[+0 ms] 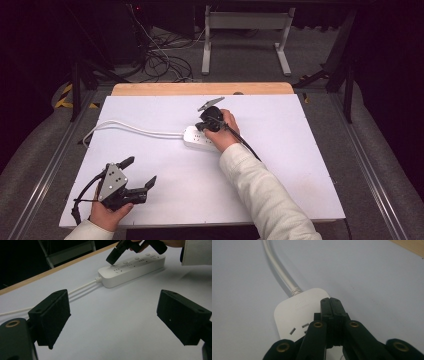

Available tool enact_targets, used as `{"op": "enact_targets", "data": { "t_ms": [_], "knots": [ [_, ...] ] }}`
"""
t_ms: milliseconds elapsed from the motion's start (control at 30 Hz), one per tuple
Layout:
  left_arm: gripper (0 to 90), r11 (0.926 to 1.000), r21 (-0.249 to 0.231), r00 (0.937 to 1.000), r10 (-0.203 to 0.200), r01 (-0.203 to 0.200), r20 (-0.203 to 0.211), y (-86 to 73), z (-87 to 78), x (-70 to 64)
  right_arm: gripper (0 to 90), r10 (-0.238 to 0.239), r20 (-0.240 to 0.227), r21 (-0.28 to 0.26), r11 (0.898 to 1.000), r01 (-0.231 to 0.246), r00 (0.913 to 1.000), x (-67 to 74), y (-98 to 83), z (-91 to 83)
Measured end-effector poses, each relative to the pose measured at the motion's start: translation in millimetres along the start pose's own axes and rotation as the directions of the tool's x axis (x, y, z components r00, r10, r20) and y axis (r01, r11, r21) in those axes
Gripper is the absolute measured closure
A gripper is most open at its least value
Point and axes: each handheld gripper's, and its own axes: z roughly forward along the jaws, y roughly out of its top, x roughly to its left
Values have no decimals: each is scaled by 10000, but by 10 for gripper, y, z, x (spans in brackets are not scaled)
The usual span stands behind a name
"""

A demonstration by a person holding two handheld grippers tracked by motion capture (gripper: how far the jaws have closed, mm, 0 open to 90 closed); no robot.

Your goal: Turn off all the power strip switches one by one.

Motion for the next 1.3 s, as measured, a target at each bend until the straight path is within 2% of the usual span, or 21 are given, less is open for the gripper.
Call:
{"op": "enact_targets", "data": {
  "t_ms": [433, 700, 900, 1133, 1300],
  "knots": [
    [121, 10000, -5, 10000, 66, -66, -18, 2, -1, -3, 900, -313, 268, 206, 9993, 308, 9992, 50, -15, 37],
    [121, 10000, -18, 10000, 16, -16, -4, 2, -2, -8, 900, -301, 335, 245, 9993, 293, 9990, 69, -16, 33],
    [121, 10000, -9, 10000, 59, -59, -21, 3, -2, -10, 900, -145, 187, 253, 9996, 141, 9997, 68, -17, 34],
    [121, 10000, -14, 10000, 17, -17, -10, 2, -3, -9, 900, 344, 74, 218, 9992, -346, 9994, 44, -23, 34],
    [121, 10000, 25, 10000, 62, -62, -31, 2, 0, -7, 900, 405, 120, 234, 9989, -408, 9991, 51, -24, 37]
  ]
}}
